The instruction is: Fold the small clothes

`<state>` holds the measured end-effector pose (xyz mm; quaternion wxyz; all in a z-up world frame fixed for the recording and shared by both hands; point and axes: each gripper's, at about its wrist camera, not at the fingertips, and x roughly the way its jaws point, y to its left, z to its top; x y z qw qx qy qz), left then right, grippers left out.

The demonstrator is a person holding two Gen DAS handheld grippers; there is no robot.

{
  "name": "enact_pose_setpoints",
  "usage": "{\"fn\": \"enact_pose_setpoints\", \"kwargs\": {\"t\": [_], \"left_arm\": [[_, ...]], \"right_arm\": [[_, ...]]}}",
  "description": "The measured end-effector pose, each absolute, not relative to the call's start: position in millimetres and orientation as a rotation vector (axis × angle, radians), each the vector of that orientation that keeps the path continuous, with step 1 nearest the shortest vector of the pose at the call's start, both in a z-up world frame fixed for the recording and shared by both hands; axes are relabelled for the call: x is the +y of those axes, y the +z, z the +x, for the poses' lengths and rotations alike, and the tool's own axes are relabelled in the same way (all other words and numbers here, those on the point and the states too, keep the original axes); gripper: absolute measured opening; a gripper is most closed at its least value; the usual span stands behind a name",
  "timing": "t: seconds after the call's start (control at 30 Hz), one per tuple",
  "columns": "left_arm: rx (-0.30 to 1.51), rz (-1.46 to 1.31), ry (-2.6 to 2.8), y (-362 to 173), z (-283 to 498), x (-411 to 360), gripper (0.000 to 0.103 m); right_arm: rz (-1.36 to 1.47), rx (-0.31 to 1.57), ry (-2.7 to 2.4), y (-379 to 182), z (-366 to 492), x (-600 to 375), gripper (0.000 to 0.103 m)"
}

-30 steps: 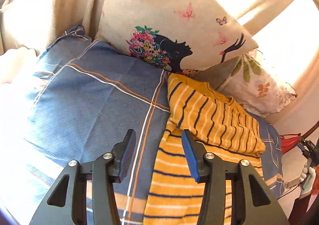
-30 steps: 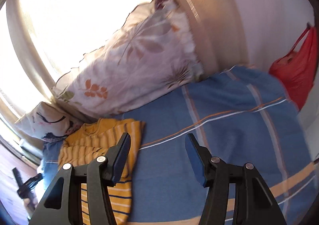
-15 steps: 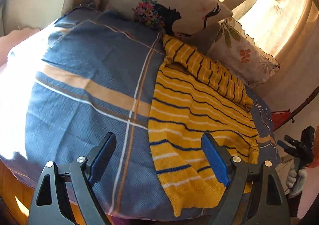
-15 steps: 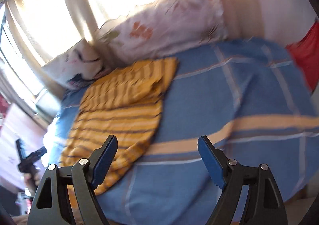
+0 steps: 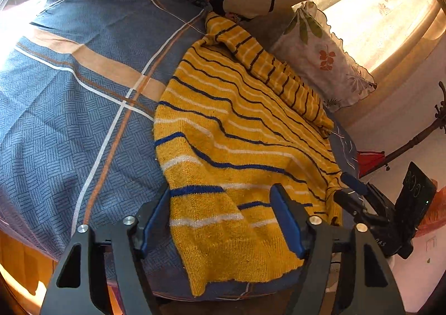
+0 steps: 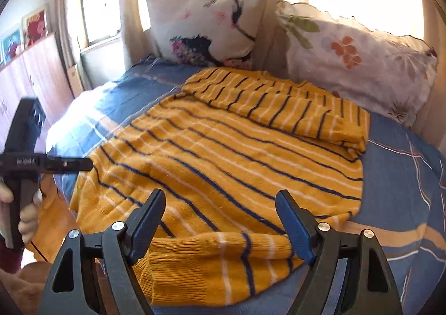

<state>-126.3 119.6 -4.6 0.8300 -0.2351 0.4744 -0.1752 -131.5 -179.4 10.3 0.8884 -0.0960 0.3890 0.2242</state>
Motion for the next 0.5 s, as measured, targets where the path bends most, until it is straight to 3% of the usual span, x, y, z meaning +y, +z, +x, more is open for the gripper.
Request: {"fn": "enact_pose_setpoints", "kwargs": {"t": [0.03, 0.13, 0.17, 0.23, 0.3, 0.5], "left_arm": [[1.010, -0.488, -0.360, -4.4, -127.4, 120.2, 0.060], [1.013, -0.503, -0.377, -4.9, -131.3, 125.0, 0.059], [1.013, -0.508, -0.383, -5.2, -132.2, 126.1, 0.059], [1.015, -0.514, -0.393, -6.5, -133.4, 126.2, 0.059], [1.008, -0.521, -0.407, -6.6, -133.7, 124.7, 0.064], [0.995, -0.585, -0.481, -8.6, -130.5, 118.0, 0.079]], "right_arm": [[-0.247, 0.852, 0.478, 0.1, -134.7, -175.9, 0.060], [-0.348, 0.885, 0.430, -17.3, -158.2, -195.8, 0.059], [-0.322, 0.893, 0.405, -14.9, -163.9, -211.4, 0.061], [-0.271, 0.929, 0.273, -9.3, -171.0, -246.6, 0.077], [-0.211, 0.951, 0.150, -10.0, -174.0, -281.2, 0.077], [0.376, 0.991, 0.365, -23.1, -174.0, -345.9, 0.079]]}}
